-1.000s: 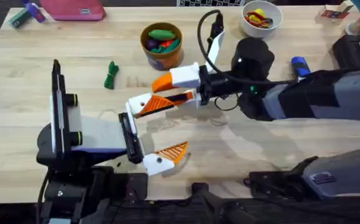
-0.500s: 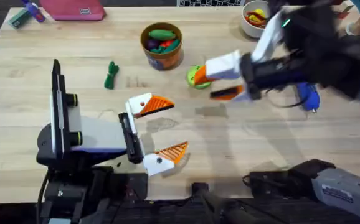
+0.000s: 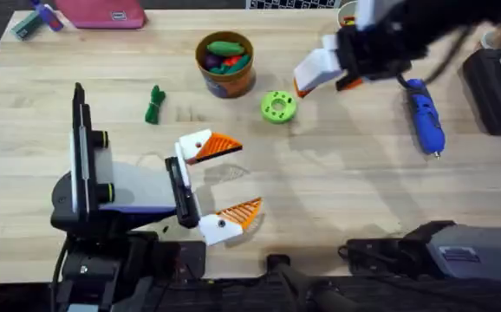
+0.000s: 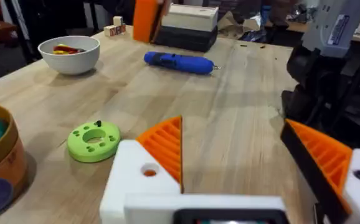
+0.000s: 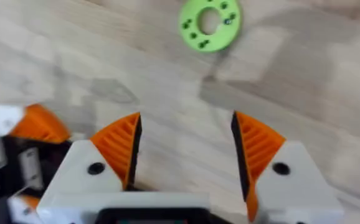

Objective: Pick up the gripper from the table and insert it into the empty holder that is missing its gripper. Then pick up a screw, insert it into the mounting hole, and use the screwdriver to tighten it. Finally, clean up the table by picking up the vegetable and placing it into the bucket.

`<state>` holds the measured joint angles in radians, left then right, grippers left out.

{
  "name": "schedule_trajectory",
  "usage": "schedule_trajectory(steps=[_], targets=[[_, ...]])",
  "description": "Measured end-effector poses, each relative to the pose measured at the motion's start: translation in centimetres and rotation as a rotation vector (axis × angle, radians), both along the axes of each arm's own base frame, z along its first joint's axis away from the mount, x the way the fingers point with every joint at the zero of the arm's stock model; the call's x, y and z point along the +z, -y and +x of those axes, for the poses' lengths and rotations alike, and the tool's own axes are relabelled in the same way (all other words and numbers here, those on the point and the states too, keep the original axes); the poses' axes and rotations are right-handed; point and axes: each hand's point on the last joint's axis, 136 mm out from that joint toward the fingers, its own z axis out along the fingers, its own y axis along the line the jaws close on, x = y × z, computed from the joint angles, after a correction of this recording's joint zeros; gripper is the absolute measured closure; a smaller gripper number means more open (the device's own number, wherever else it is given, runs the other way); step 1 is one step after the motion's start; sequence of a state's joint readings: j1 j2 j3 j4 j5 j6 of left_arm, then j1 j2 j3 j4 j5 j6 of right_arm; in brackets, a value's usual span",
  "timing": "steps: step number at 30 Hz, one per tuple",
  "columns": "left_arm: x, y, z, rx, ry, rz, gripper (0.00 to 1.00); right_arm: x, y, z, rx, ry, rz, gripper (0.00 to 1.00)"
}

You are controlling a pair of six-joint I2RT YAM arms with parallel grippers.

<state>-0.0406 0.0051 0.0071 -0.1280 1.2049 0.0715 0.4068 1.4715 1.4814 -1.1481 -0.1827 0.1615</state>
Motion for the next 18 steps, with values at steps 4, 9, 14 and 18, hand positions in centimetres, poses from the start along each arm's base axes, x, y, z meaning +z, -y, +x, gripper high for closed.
schedule_trajectory(steps=[4,9,14,18], targets=[[0.0,0.0,0.0,0.000,0.000,0.000,0.015,-1.9,-0.3,2.4,0.035,0.008,-0.153,0.274],[0.0,0.0,0.0,0.000,0.000,0.000,0.015,-4.9,-1.6,4.5,0.073,0.003,-0.257,0.323],[0.0,0.0,0.0,0.000,0.000,0.000,0.015,-8.2,-2.5,6.0,0.078,-0.020,-0.301,0.403],[0.0,0.0,0.0,0.000,0.000,0.000,0.015,-9.9,-2.8,6.9,0.062,-0.027,-0.314,0.430]])
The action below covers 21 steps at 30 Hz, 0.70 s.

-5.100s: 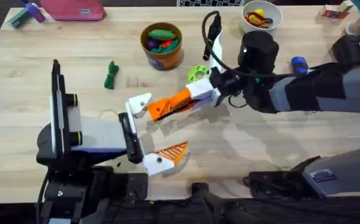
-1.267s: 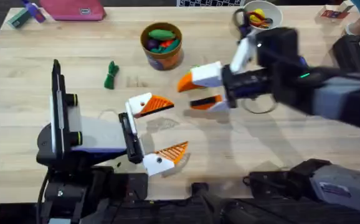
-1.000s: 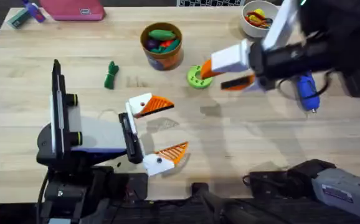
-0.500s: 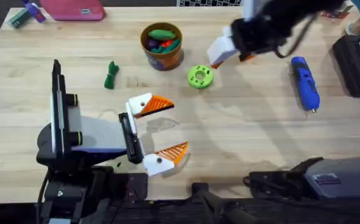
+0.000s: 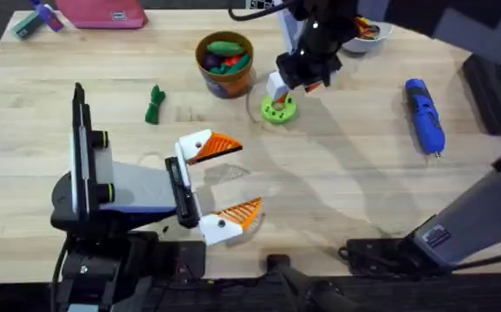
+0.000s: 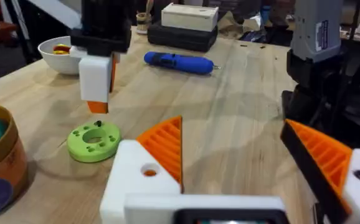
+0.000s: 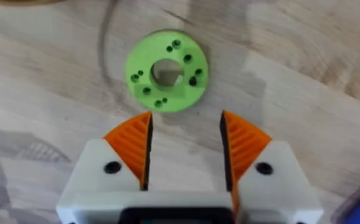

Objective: Pick up the gripper from the table and insert it into the empty holder that is missing its gripper. Then pick up a screw, insert it into the mounting hole, and use the screwdriver to tighten it. Finally, clean up the table by picking up the vegetable and placing it into the bucket.

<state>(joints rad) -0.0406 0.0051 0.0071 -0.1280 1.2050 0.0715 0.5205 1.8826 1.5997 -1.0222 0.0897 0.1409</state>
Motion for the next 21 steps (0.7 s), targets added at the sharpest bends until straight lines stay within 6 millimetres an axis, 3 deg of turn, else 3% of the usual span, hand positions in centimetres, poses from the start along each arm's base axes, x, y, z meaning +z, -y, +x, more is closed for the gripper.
schedule_trajectory(steps=[21], targets=[[0.0,0.0,0.0,0.000,0.000,0.000,0.015,-3.4,-0.4,1.3,-0.042,-0.027,-0.010,0.658]])
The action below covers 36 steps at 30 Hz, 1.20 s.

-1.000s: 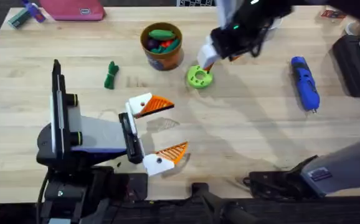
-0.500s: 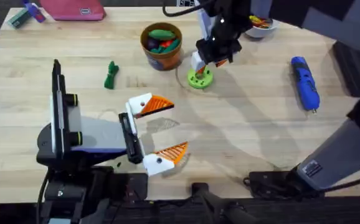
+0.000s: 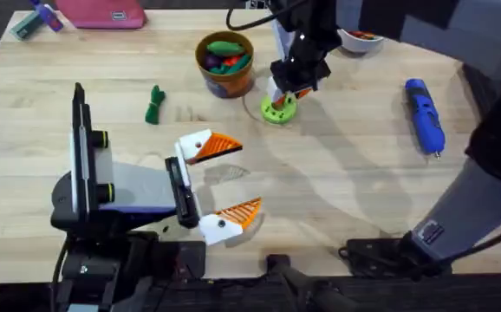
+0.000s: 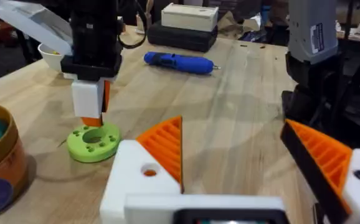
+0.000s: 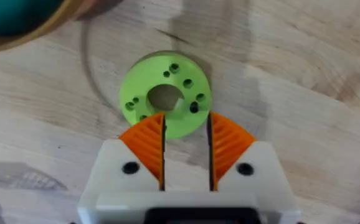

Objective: Pick up the gripper from the table and insert it into the empty holder that is missing its gripper. Then pick up a screw, insert it into the mounting hole, and use the screwdriver to tighten it. Finally, clean up the table by picking up the vegetable and placing it into the bucket.

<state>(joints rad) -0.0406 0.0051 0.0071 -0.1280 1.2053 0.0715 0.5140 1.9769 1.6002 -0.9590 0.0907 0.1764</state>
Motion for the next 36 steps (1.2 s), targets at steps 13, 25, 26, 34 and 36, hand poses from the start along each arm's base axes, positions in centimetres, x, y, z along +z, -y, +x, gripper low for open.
schedule_trajectory(steps=[13,25,26,34,36], targets=[[0.0,0.0,0.0,0.000,0.000,0.000,0.015,-1.4,0.2,0.3,-0.010,-0.018,-0.012,0.804],[0.0,0.0,0.0,0.000,0.000,0.000,0.016,-1.4,0.1,0.6,-0.012,-0.010,-0.008,0.867],[0.0,0.0,0.0,0.000,0.000,0.000,0.015,-1.4,0.1,0.6,-0.012,-0.011,-0.008,0.867],[0.0,0.0,0.0,0.000,0.000,0.000,0.015,-2.0,0.2,0.6,-0.013,-0.020,-0.020,0.905],[0.0,0.0,0.0,0.000,0.000,0.000,0.015,-2.0,0.4,0.7,-0.019,-0.016,-0.027,0.992]])
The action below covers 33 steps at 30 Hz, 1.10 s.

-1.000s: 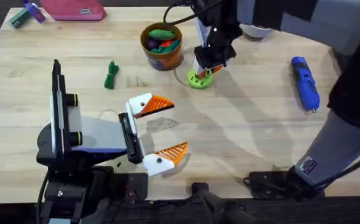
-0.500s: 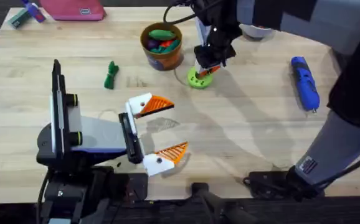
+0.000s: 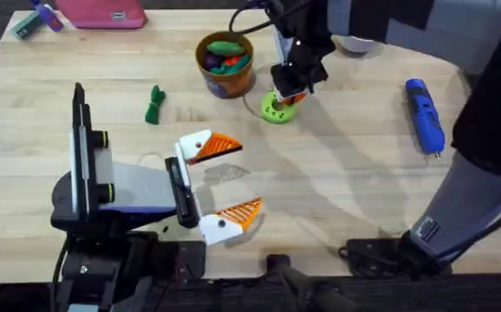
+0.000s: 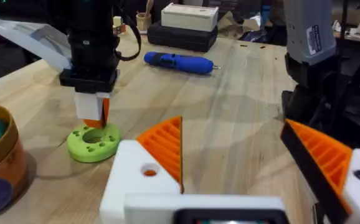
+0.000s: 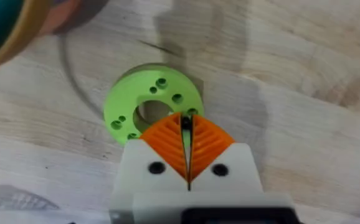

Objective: Pick up the gripper from the table and insert it into the empty holder that is missing its gripper. Then pick up a screw, insert it into the mounting hole, and use the screwdriver to tighten it. Finally, clean up the table by picking up the vegetable and placing it into the bucket.

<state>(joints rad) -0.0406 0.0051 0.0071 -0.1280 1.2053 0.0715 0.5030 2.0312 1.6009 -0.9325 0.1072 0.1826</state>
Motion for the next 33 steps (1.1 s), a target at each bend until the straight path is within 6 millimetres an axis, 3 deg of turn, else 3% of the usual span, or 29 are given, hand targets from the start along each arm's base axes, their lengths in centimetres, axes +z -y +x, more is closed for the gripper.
schedule_trajectory(steps=[11,15,17,22,26,29,33], targets=[[0.0,0.0,0.0,0.000,0.000,0.000,0.015,0.2,0.3,-0.1,-0.002,-0.002,-0.014,0.995],[0.0,0.0,0.0,0.000,0.000,0.000,0.015,1.6,0.3,-0.4,0.004,-0.004,-0.022,0.995],[0.0,0.0,0.0,0.000,0.000,0.000,0.015,3.5,0.4,-0.8,0.008,0.004,-0.025,0.995],[0.0,0.0,0.0,0.000,0.000,0.000,0.015,11.5,-1.0,-1.6,0.052,0.117,0.032,0.995],[0.0,0.0,0.0,0.000,0.000,0.000,0.015,17.1,-2.3,-3.3,0.113,0.191,0.078,0.995],[0.0,0.0,0.0,0.000,0.000,0.000,0.015,19.2,-3.1,-4.8,0.174,0.208,0.087,0.995],[0.0,0.0,0.0,0.000,0.000,0.000,0.015,20.2,-4.8,-6.7,0.281,0.209,0.080,0.995]])
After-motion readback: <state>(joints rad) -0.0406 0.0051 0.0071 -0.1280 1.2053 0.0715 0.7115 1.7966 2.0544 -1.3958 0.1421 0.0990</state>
